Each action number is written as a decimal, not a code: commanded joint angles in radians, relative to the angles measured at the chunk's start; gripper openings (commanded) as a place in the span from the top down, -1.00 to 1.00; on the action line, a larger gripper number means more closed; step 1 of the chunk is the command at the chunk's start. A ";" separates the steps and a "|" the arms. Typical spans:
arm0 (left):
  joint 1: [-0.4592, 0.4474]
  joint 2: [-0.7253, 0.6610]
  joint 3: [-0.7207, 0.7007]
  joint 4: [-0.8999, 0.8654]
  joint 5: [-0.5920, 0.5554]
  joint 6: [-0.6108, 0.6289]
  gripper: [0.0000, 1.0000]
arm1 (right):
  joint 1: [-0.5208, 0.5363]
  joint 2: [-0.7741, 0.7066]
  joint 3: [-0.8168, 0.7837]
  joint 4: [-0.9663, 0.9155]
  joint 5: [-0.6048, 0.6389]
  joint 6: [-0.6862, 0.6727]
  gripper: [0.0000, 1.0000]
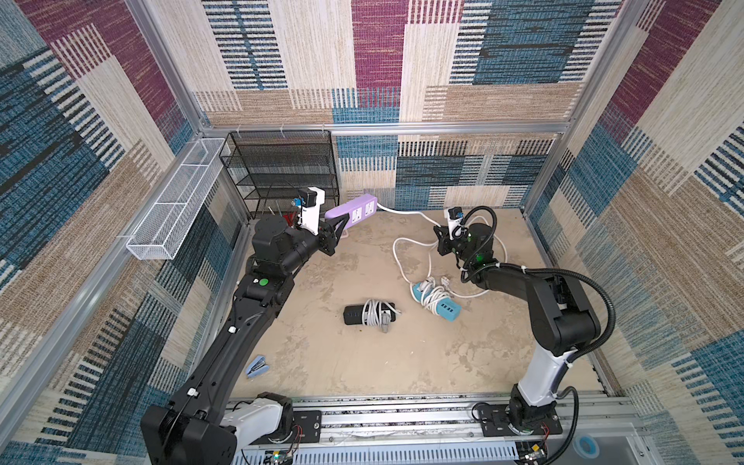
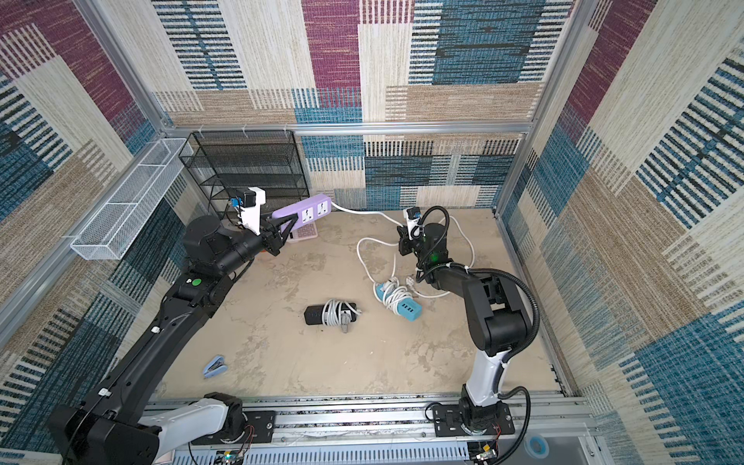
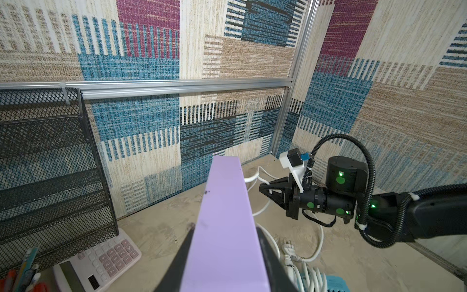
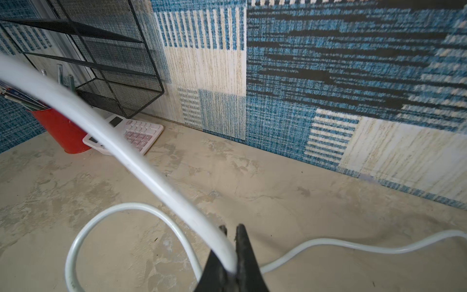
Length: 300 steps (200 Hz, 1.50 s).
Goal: Unwrap the cord wrapped around the power strip
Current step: Unwrap the power cord from the power strip, then place the power strip at the center of the board.
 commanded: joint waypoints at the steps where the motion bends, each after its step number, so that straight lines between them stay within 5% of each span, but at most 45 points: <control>1: 0.011 0.022 0.029 0.154 -0.052 -0.034 1.00 | -0.013 0.021 0.036 -0.178 0.059 0.035 1.00; 25: 0.009 0.069 0.045 0.145 0.004 -0.047 1.00 | -0.014 -0.006 0.037 -0.200 0.015 0.022 0.90; 58: 0.008 0.106 0.065 0.113 0.015 -0.037 1.00 | -0.009 -0.114 -0.044 -0.180 -0.027 -0.016 -0.41; 90: 0.006 0.129 0.091 0.063 0.002 -0.017 1.00 | 0.006 -0.284 -0.162 -0.149 -0.017 -0.077 -0.99; 135: -0.004 0.170 0.162 -0.049 0.000 -0.003 1.00 | 0.099 -0.536 -0.270 -0.143 0.043 -0.237 -0.97; 177: -0.034 0.198 0.233 -0.159 0.013 0.032 1.00 | 0.229 -0.616 -0.254 -0.098 0.020 -0.440 -0.97; 258: -0.095 0.257 0.358 -0.339 0.113 0.084 1.00 | 0.257 -0.514 -0.022 -0.150 -0.175 -0.650 -0.97; 300: -0.103 0.256 0.372 -0.361 0.145 0.083 1.00 | 0.291 -0.445 0.068 -0.252 -0.174 -0.702 -0.97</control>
